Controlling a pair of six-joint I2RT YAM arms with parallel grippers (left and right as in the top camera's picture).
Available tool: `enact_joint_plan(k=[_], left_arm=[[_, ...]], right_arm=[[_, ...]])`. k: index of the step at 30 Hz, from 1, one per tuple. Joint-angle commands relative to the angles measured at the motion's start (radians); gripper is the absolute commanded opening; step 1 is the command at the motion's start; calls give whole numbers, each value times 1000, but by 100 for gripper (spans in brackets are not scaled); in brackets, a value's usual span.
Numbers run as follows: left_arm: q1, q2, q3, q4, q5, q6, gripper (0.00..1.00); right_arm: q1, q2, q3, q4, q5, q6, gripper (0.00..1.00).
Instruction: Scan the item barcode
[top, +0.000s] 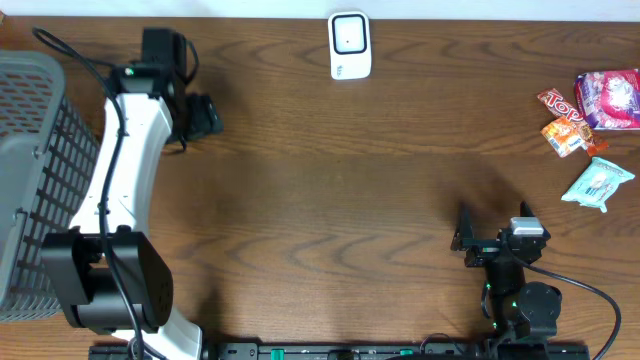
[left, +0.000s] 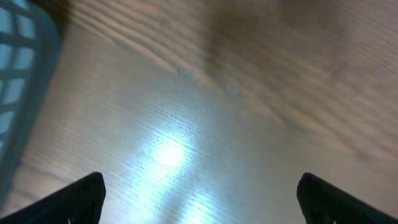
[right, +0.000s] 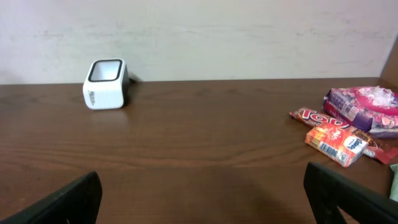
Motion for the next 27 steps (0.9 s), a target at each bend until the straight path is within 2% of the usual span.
enact_joint_plan(k=[1,11,20,24,27], left_arm=[[1,-87,-164,90,-13,65,98],[1,-454,-764,533,-5,124,98],[1,-859,-1254,1024,20,171,98],[1,-1022,-1389,1138,67,217,98],[1,-1127,-1443,1152,67,217,98]], right_arm=[[2,-7,-1,-4,-9,-11,99],[2,-7,-1,-4,-9,-11,99],[2,-7,-1,-5,-9,-11,99],[2,-7,-1,-5,-9,-11,99],[2,-7,-1,-5,-9,-11,99]])
